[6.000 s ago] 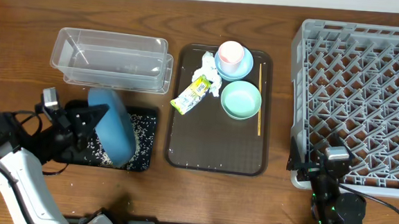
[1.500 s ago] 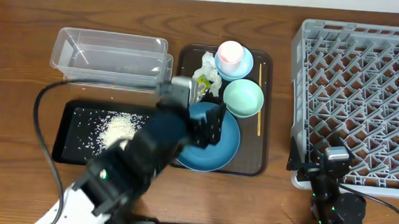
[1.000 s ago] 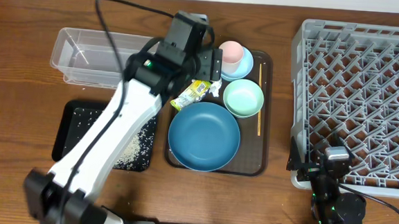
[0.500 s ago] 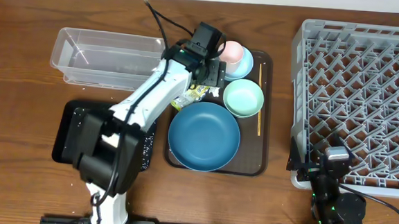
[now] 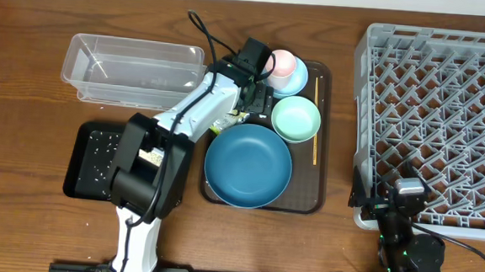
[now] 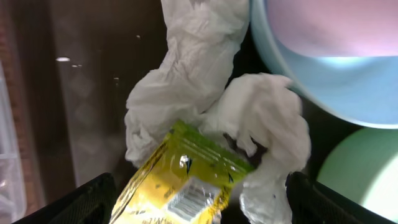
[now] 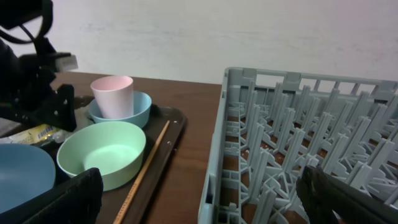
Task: Sort waste into correct bins and load items into the dishwasher rack
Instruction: 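Grasp the yellow-green snack wrapper with the left gripper, then carry the wrapper left and drop it into the clear bin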
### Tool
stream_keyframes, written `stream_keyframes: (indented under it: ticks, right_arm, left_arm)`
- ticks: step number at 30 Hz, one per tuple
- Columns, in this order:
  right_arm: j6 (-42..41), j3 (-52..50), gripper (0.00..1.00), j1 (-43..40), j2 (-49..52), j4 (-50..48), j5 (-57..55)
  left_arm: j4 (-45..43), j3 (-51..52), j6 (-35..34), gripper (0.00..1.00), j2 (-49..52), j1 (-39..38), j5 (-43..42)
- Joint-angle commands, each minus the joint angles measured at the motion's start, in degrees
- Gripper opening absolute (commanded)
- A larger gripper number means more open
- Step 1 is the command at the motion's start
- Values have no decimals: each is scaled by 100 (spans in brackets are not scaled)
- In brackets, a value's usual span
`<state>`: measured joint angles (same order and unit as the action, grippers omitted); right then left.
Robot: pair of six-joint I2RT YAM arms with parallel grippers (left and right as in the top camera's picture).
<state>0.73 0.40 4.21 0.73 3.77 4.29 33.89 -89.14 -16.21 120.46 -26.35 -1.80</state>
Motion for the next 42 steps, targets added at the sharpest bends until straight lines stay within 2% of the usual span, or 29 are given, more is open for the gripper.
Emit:
stream_keyframes:
  ticks: [1, 11, 15, 18, 21, 25, 29, 30, 33, 42]
  right_arm:
    - [76, -9, 99, 59, -13, 20, 24]
    - [76, -9, 99, 59, -13, 20, 24]
    - [76, -9, 99, 59, -13, 20, 24]
    - [76, -9, 99, 59, -13, 20, 24]
    - [76, -9, 99, 59, -13, 20, 24]
    - [76, -9, 99, 59, -13, 20, 24]
    - [76, -9, 99, 59, -13, 20, 24]
    - [76, -9, 99, 59, -13, 20, 24]
    - [76, -9, 99, 59, -13, 20, 24]
    - [76, -9, 99, 59, -13, 20, 24]
  left_arm:
    - [-50, -55, 96, 89, 181, 17, -37]
    - [-256, 11, 96, 88, 203, 17, -37]
    - [-251, 31, 94, 70, 203, 17, -37]
    - [-249, 31, 94, 65, 203, 17, -37]
    - [-249, 31, 94, 55, 203, 17, -37]
    - [-247, 31, 94, 30, 155, 20, -37]
    - [-157, 31, 94, 19, -11, 20, -37]
    - [-122, 31, 94, 13, -70, 20, -35]
    - [0, 31, 94, 6, -245, 20, -35]
    - [640, 31, 94, 6, -758, 20, -33]
